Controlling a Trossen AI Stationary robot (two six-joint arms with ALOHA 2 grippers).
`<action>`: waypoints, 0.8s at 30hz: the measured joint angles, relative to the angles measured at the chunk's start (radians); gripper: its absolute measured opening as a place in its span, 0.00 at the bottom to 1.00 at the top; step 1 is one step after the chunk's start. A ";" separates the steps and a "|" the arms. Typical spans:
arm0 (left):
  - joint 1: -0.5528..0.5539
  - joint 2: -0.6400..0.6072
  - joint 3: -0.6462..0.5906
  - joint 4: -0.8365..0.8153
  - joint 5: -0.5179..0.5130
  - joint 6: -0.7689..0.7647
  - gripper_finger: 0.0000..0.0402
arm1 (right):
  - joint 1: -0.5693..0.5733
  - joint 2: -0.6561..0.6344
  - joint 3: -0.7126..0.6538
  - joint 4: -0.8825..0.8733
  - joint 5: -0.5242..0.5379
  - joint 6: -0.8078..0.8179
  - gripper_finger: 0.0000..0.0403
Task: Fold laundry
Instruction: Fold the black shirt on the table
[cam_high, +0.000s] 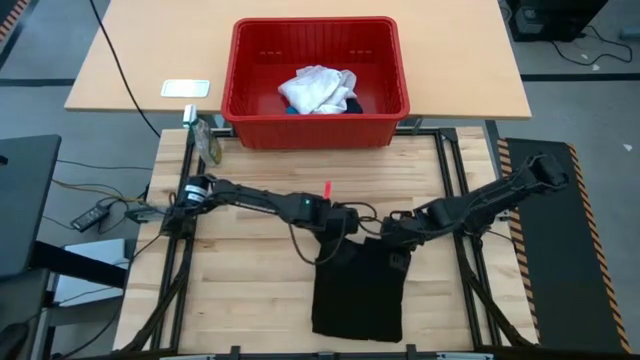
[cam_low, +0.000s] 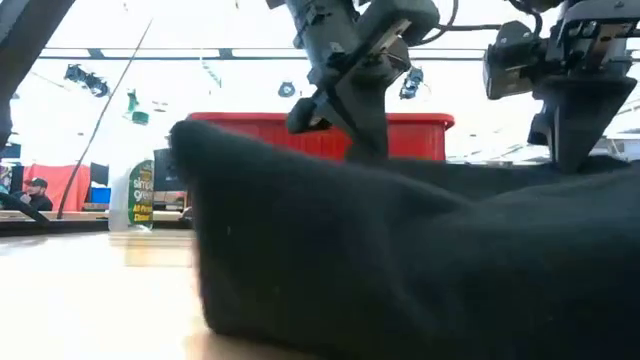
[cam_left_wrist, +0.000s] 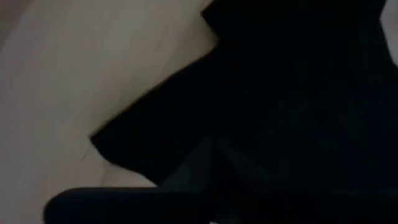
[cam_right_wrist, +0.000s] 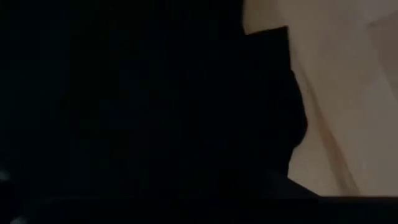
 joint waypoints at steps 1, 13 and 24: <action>0.007 0.002 0.000 0.009 0.000 0.008 0.09 | -0.011 -0.004 -0.001 -0.007 0.000 0.003 0.21; -0.024 -0.103 0.002 0.042 0.028 0.026 0.28 | 0.023 -0.044 0.059 0.004 0.015 0.184 0.50; -0.158 0.060 0.001 0.099 0.029 0.204 0.28 | 0.186 -0.009 0.002 0.354 0.127 -0.265 0.47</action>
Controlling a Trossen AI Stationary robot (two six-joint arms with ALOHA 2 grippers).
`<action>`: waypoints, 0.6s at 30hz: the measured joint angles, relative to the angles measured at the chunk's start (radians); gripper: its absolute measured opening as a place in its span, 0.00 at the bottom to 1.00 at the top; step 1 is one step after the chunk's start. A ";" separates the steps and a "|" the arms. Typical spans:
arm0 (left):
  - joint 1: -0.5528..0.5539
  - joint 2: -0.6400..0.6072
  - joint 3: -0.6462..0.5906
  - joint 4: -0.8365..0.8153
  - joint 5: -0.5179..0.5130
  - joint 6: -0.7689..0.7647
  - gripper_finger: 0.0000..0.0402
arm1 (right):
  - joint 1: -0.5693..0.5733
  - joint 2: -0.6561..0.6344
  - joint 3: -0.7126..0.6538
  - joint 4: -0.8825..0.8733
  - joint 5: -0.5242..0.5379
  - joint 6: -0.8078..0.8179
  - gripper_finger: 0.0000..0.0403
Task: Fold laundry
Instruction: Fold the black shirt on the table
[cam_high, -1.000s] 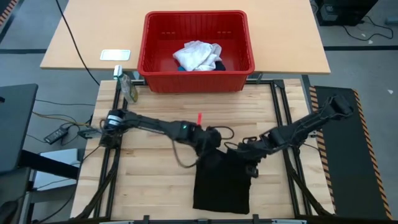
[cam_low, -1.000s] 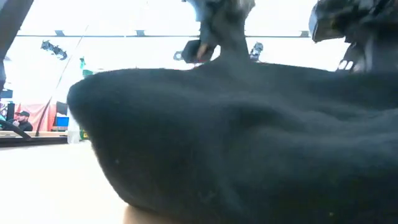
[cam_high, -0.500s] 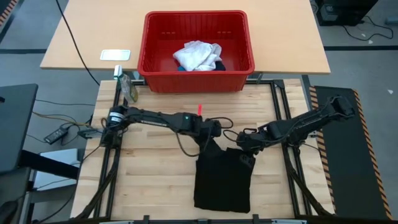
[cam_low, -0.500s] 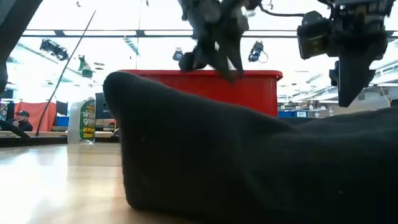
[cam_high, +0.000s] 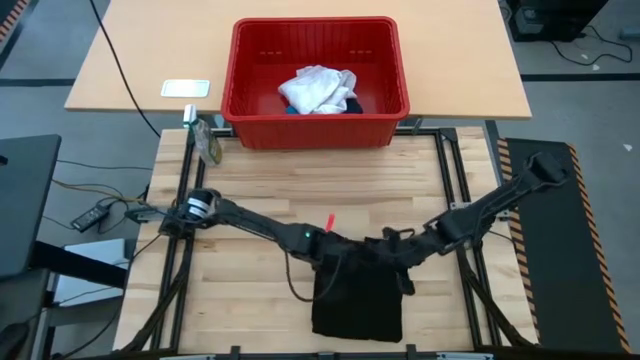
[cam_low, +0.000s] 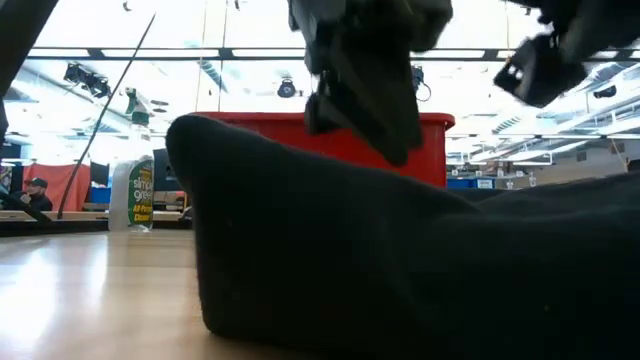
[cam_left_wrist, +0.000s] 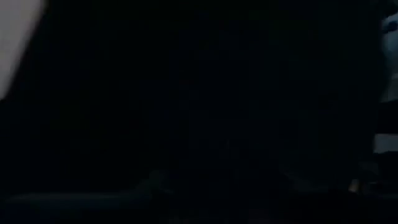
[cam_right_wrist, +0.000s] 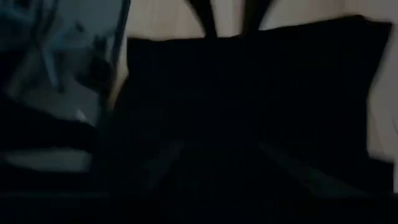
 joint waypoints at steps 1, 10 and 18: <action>0.000 0.020 0.000 0.017 0.000 0.001 0.28 | 0.001 0.027 -0.017 0.026 0.000 -0.058 0.47; 0.007 0.122 0.000 0.045 -0.010 0.028 0.28 | 0.006 0.221 -0.083 0.011 0.002 -0.073 0.45; 0.093 0.123 0.000 0.116 -0.103 0.148 0.28 | -0.001 0.175 -0.186 -0.067 0.114 0.035 0.43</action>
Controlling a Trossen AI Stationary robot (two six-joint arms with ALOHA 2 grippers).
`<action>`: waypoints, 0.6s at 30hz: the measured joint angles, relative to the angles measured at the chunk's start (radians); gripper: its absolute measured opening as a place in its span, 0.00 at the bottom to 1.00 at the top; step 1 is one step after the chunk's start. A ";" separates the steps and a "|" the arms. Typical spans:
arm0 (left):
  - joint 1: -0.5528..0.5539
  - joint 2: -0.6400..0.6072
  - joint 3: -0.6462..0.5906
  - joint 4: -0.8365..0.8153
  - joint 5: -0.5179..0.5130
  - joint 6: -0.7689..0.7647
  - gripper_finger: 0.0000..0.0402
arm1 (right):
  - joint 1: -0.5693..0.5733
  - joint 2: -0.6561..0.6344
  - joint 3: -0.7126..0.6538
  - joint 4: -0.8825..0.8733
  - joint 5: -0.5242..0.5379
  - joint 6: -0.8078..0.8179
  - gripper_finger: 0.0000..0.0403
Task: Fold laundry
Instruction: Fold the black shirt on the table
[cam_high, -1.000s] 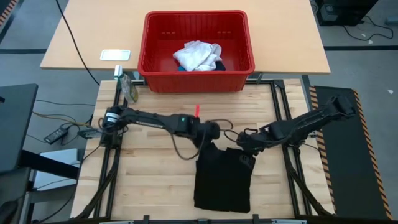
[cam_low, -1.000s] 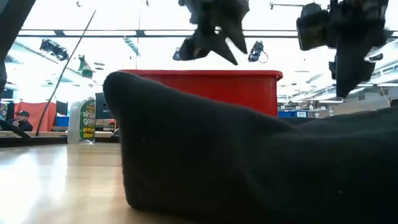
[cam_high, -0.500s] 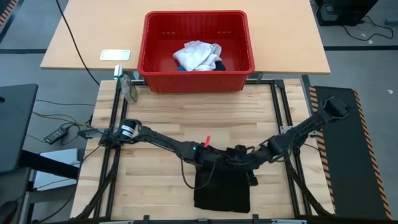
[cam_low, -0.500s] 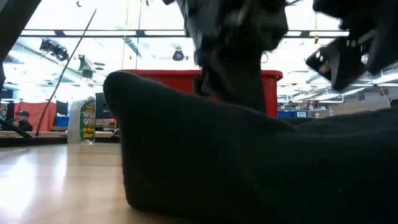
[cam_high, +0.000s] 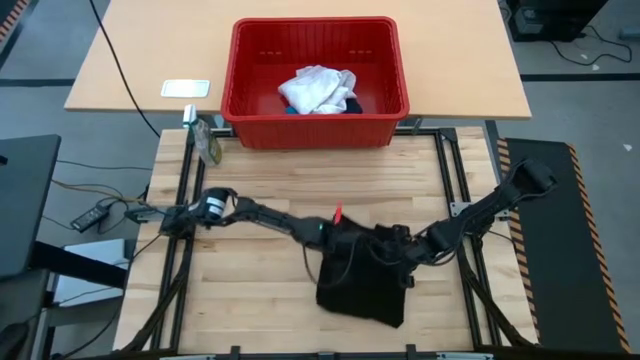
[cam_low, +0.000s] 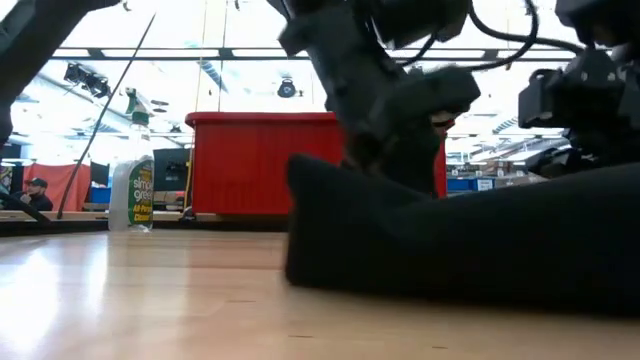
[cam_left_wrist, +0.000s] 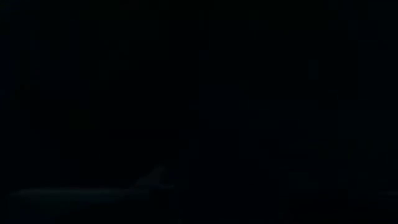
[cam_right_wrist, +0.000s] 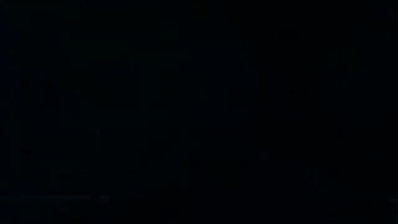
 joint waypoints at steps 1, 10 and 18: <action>0.022 0.000 0.000 0.019 -0.004 0.014 0.28 | -0.005 -0.021 -0.010 -0.024 0.017 0.005 0.43; 0.266 0.019 0.000 0.219 -0.008 0.049 0.28 | -0.160 -0.240 -0.069 -0.362 0.233 0.071 0.43; 0.369 -0.067 0.045 0.119 0.258 0.057 0.28 | -0.241 -0.440 -0.022 -0.484 0.207 0.257 0.43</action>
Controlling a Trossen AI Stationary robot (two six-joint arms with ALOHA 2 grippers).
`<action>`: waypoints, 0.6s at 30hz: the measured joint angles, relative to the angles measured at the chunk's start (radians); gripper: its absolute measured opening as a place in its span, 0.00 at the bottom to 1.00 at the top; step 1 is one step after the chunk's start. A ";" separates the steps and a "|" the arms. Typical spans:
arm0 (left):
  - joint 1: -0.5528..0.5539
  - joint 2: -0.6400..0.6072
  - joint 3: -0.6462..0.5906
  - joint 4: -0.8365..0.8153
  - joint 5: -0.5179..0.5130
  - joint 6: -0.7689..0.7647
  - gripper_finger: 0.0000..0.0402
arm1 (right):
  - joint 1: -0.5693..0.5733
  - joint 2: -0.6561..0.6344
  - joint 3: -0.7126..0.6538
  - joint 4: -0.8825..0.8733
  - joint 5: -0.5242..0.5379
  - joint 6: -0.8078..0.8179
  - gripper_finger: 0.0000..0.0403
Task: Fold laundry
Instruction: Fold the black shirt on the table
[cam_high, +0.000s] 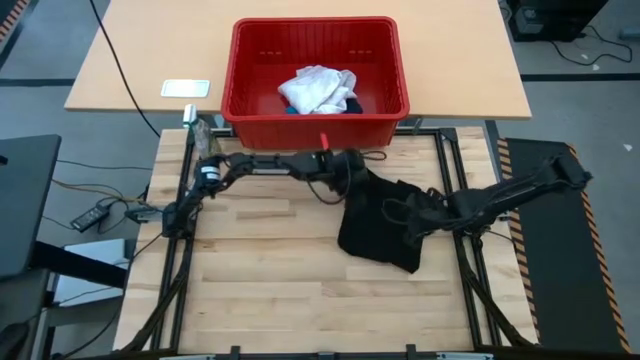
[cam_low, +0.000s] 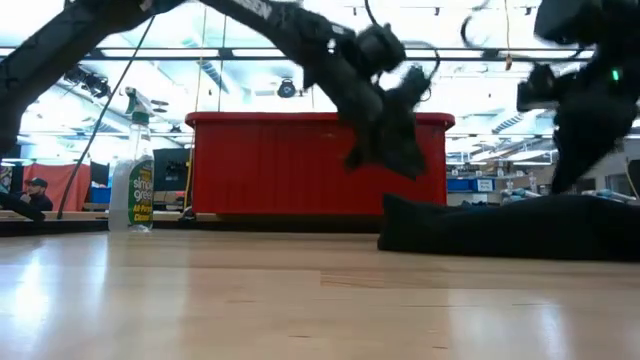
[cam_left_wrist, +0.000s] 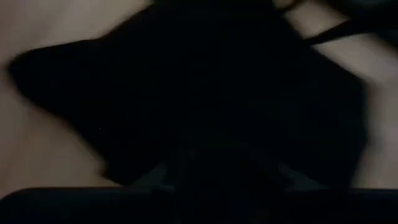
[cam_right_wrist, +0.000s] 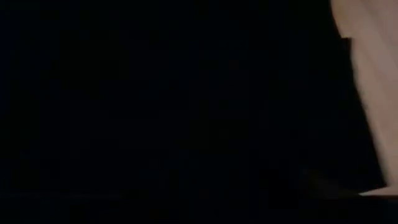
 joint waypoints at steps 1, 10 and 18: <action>-0.007 -0.017 0.000 -0.018 0.046 0.015 0.28 | 0.004 -0.021 0.010 0.024 -0.020 0.034 0.43; -0.177 -0.009 -0.001 -0.024 0.137 0.455 0.28 | 0.151 -0.014 0.016 0.306 -0.067 0.092 0.39; -0.164 0.048 -0.014 -0.010 0.117 0.382 0.28 | 0.349 0.185 0.015 0.397 -0.083 0.096 0.33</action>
